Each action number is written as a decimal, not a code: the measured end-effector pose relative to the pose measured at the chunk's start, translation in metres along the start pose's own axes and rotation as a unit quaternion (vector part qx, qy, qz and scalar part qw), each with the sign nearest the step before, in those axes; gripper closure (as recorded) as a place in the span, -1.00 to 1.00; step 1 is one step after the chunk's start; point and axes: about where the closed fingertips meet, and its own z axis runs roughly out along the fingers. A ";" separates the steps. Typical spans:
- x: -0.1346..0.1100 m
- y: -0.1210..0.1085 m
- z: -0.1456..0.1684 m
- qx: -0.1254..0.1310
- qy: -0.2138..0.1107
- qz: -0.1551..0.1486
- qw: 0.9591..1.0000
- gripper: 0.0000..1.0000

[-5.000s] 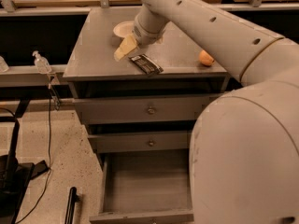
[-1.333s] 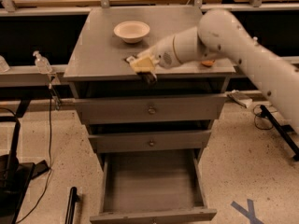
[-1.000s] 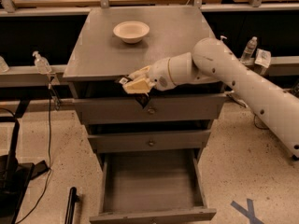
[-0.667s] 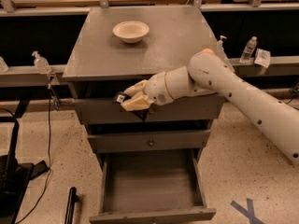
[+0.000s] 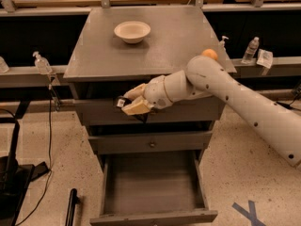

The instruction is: Place rxbar chocolate into bottom drawer

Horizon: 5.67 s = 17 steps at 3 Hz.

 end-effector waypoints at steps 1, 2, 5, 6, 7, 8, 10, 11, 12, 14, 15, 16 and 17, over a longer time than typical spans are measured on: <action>0.084 0.020 0.029 -0.035 0.029 -0.061 0.997 1.00; 0.182 0.043 0.047 -0.077 0.031 -0.073 0.994 1.00; 0.238 0.052 0.055 -0.039 0.059 -0.133 0.989 1.00; 0.321 0.069 0.084 -0.021 0.098 -0.178 0.979 1.00; 0.330 0.071 0.090 -0.023 0.090 -0.182 0.979 1.00; 0.361 0.080 0.105 -0.031 0.068 -0.207 0.975 1.00; 0.400 0.090 0.125 -0.049 0.065 -0.231 0.969 1.00; 0.439 0.082 0.131 -0.048 0.086 -0.203 0.974 1.00; 0.483 0.075 0.135 -0.036 0.109 -0.175 0.978 1.00; 0.550 0.072 0.152 -0.043 0.145 -0.162 0.975 0.70; 0.562 0.072 0.155 -0.046 0.156 -0.161 0.974 0.22; 0.566 0.073 0.158 -0.042 0.155 -0.157 0.974 -0.40; 0.564 0.075 0.155 -0.030 0.138 -0.147 0.979 -0.98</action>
Offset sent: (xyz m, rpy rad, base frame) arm -0.0281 -0.0544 -0.2133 -0.1539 -0.0250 0.2649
